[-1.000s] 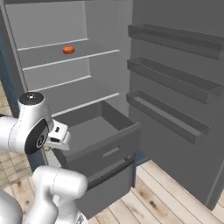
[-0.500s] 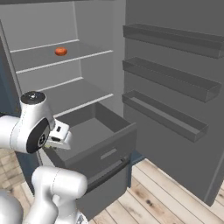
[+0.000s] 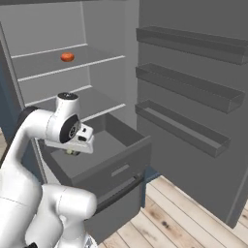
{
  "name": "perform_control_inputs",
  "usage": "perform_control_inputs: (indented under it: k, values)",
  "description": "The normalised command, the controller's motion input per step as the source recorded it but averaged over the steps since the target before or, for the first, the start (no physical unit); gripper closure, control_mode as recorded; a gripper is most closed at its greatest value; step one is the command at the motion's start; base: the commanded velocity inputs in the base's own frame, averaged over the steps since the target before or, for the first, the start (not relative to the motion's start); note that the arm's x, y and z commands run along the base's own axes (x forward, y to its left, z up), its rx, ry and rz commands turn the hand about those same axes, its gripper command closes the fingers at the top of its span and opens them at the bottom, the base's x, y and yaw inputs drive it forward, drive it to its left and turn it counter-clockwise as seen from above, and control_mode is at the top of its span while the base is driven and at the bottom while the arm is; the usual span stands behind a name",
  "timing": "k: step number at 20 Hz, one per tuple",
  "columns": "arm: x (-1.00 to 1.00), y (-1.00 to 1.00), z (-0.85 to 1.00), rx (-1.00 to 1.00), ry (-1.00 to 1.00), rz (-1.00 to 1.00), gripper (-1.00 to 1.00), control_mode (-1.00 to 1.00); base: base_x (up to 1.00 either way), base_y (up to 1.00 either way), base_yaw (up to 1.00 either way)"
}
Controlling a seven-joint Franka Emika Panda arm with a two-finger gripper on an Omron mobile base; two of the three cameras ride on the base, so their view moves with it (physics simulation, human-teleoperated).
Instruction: Place the broccoli and garlic inside the fridge drawer. Close the drawer after placing the vegetables.
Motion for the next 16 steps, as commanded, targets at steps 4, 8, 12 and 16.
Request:
perform_control_inputs:
  k: [4, 8, 12, 16]
  values:
    - [0.34, 0.00, -0.57, -0.02, -0.07, 0.35, 1.00, -1.00, 0.00, 0.00, 0.00]
    - [0.27, 0.00, -0.51, -0.06, -0.13, 0.35, 1.00, -1.00, 0.00, 0.00, 0.00]
    - [0.42, 0.03, -0.21, -0.01, -0.04, 0.30, 1.00, -1.00, 0.00, 0.00, 0.00]
    - [0.35, 0.01, -0.26, 0.00, -0.01, 0.20, 1.00, -1.00, 0.00, 0.00, 0.00]
